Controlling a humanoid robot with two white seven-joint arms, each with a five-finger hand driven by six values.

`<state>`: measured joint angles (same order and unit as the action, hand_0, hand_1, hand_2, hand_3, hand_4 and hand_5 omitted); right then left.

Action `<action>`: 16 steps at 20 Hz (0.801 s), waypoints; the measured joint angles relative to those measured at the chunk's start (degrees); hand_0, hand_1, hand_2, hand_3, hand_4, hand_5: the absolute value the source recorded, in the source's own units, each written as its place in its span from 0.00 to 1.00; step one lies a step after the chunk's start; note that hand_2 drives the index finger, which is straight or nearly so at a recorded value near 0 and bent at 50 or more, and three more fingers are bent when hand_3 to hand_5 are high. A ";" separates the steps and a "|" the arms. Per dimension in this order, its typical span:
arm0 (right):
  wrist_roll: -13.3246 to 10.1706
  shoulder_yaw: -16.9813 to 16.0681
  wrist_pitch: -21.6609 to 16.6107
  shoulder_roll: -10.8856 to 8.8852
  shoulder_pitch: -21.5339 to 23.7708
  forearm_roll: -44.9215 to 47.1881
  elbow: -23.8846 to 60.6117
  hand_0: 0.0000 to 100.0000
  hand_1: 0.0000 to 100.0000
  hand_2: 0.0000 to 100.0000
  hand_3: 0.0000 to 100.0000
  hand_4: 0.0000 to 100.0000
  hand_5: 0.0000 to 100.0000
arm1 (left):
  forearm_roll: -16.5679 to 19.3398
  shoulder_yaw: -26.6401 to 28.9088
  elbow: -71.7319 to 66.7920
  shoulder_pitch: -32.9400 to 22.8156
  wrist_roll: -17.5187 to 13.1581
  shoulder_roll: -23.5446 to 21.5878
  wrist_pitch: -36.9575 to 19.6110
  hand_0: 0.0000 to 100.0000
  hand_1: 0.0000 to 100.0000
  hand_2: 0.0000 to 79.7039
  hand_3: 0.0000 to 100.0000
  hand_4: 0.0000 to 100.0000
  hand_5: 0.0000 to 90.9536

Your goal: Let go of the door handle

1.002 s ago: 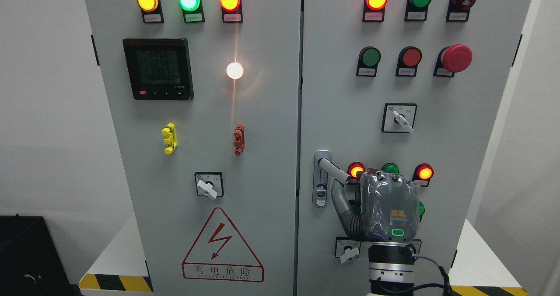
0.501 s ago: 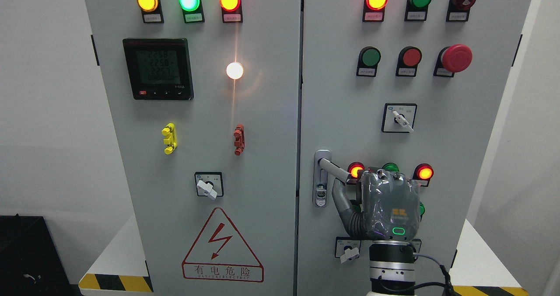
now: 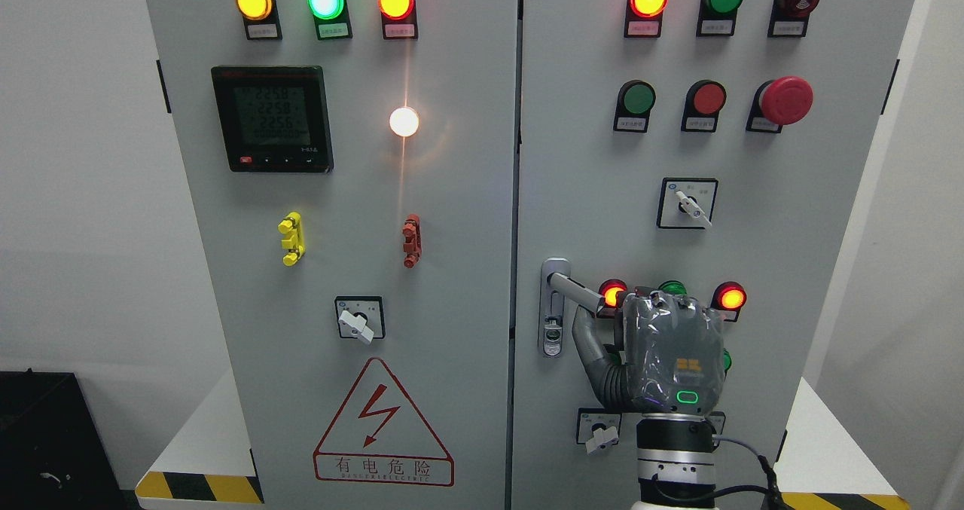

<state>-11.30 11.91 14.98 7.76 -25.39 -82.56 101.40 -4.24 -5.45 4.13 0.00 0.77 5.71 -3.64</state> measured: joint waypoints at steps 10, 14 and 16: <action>0.01 -0.03 0.00 0.02 -0.31 0.02 0.02 0.57 0.38 1.00 1.00 1.00 1.00 | 0.01 0.00 0.00 0.00 0.00 0.00 0.00 0.12 0.56 0.00 0.00 0.00 0.00; 0.02 -0.04 0.00 0.02 -0.37 0.03 0.02 0.57 0.38 1.00 1.00 1.00 1.00 | 0.01 0.00 0.00 0.00 0.00 0.00 0.00 0.12 0.56 0.00 0.00 0.00 0.00; 0.05 -0.04 0.00 0.03 -0.39 0.03 0.02 0.58 0.38 1.00 1.00 1.00 1.00 | 0.01 0.00 0.00 0.00 0.00 0.00 0.00 0.12 0.56 0.00 0.00 0.00 0.00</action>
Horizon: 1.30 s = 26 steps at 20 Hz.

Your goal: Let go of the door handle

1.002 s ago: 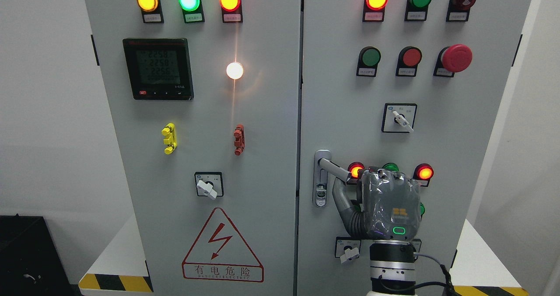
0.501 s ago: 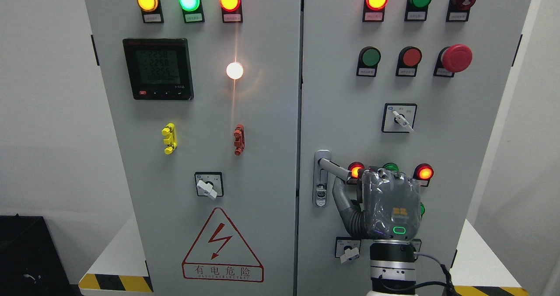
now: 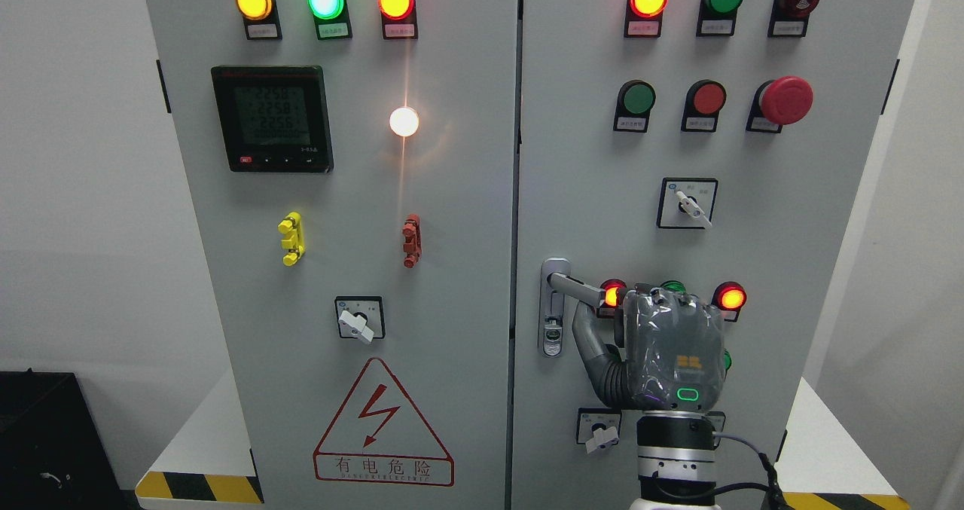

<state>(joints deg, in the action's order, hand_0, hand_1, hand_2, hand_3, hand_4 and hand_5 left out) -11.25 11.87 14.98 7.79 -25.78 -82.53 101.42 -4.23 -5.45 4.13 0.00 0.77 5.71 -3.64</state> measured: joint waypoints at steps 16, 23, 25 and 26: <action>-0.80 0.02 -0.39 -0.02 1.98 0.00 0.80 0.62 0.33 0.98 1.00 1.00 1.00 | -0.02 0.00 0.00 0.00 0.00 0.00 0.00 0.12 0.56 0.00 0.00 0.00 0.00; -1.64 -0.44 -3.89 -0.22 6.13 0.06 3.66 0.54 0.26 0.60 0.82 0.78 0.82 | -0.01 0.00 0.00 0.00 0.00 0.00 0.00 0.12 0.56 0.00 0.00 0.00 0.00; -1.66 -1.22 -6.62 -0.26 8.09 0.06 5.05 0.53 0.24 0.48 0.71 0.68 0.73 | -0.01 0.00 0.00 0.00 0.00 0.00 0.00 0.12 0.56 0.00 0.00 0.00 0.00; -1.67 -1.74 -7.91 -0.27 9.00 0.06 5.74 0.53 0.21 0.39 0.62 0.62 0.67 | 0.00 0.00 0.00 0.00 0.00 0.00 0.00 0.12 0.56 0.00 0.00 0.00 0.00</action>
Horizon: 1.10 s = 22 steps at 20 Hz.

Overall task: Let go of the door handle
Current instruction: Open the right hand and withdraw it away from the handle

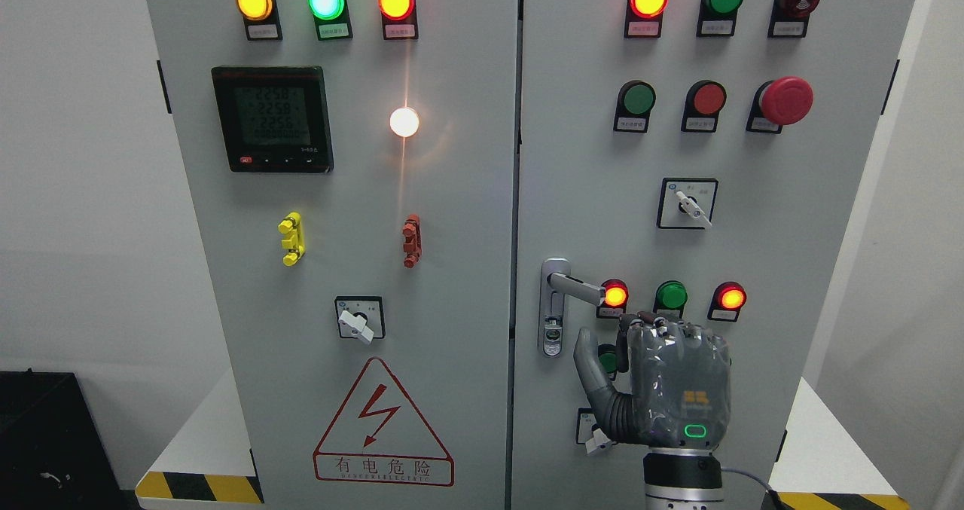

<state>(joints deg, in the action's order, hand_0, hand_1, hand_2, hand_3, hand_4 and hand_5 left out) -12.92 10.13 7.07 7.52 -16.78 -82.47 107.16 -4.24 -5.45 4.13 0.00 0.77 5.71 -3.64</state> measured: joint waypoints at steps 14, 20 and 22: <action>1.78 -18.90 -29.86 -0.27 7.44 12.48 7.78 0.44 0.09 0.00 0.06 0.08 0.09 | -0.01 0.00 0.00 0.00 0.00 0.00 0.00 0.12 0.56 0.00 0.00 0.00 0.00; 2.53 -23.92 -31.66 -0.50 7.68 16.62 9.55 0.45 0.09 0.00 0.07 0.08 0.06 | -0.02 0.00 0.00 0.00 0.00 0.00 0.00 0.12 0.56 0.00 0.00 0.00 0.00; 2.61 -24.61 -31.83 -0.56 7.67 17.49 9.97 0.44 0.10 0.00 0.08 0.09 0.06 | -0.02 0.00 0.00 0.00 0.00 0.00 0.00 0.12 0.56 0.00 0.00 0.00 0.00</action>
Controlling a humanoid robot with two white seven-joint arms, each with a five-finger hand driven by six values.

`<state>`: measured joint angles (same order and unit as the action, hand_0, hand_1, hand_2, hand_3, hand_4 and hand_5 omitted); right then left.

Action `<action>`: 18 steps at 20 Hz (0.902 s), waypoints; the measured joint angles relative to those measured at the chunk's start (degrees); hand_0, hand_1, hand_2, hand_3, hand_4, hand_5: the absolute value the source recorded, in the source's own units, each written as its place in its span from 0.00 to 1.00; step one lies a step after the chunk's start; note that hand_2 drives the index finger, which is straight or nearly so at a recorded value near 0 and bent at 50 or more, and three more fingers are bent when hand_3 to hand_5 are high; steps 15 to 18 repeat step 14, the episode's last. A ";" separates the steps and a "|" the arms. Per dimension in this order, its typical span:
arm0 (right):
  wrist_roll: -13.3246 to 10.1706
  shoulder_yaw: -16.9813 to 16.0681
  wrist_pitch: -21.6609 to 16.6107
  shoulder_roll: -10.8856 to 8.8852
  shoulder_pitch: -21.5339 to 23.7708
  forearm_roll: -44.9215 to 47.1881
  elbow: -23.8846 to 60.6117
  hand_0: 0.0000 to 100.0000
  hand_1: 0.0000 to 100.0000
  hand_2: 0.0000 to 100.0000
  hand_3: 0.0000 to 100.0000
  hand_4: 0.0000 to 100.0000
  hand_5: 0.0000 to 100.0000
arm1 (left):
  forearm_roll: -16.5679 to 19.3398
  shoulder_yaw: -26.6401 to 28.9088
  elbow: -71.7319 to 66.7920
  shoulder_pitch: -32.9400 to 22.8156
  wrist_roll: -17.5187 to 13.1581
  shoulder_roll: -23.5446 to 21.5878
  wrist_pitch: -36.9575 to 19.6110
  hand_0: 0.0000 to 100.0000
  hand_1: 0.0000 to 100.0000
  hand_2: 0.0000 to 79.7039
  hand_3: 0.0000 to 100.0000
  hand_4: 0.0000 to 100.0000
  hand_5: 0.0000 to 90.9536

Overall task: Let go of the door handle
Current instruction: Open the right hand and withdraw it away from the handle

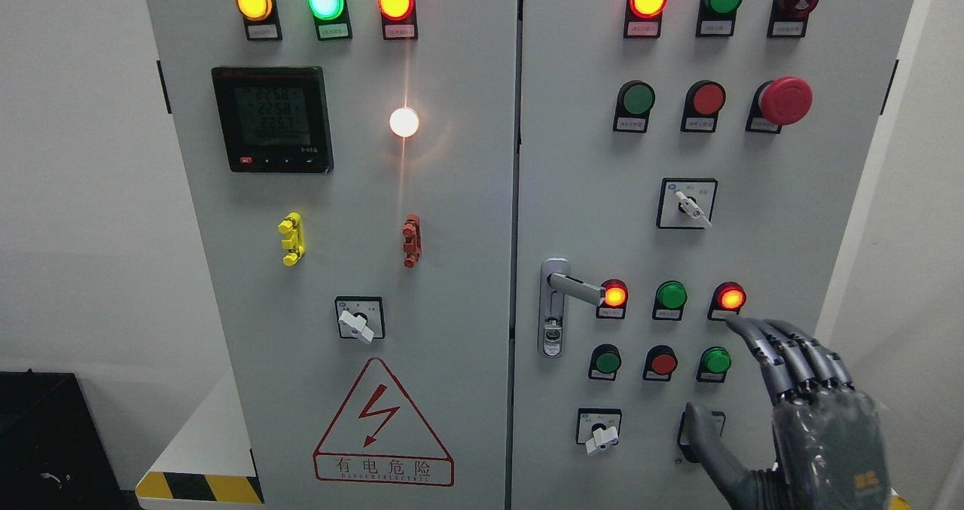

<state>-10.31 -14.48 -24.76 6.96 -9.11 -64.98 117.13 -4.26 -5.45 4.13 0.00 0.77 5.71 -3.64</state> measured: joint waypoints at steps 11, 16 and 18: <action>0.09 -2.39 0.03 -0.09 -0.11 1.74 1.45 0.44 0.16 0.04 0.14 0.14 0.07 | 0.01 0.00 0.00 0.00 0.00 0.00 0.00 0.12 0.56 0.00 0.00 0.00 0.00; 0.10 -2.67 0.21 -0.11 -0.18 1.91 1.63 0.45 0.16 0.05 0.15 0.15 0.08 | 0.02 0.00 0.00 0.00 0.00 0.00 0.00 0.12 0.56 0.00 0.00 0.00 0.00; 0.10 -2.67 0.21 -0.11 -0.18 1.91 1.63 0.45 0.16 0.05 0.15 0.15 0.08 | 0.02 0.00 0.00 0.00 0.00 0.00 0.00 0.12 0.56 0.00 0.00 0.00 0.00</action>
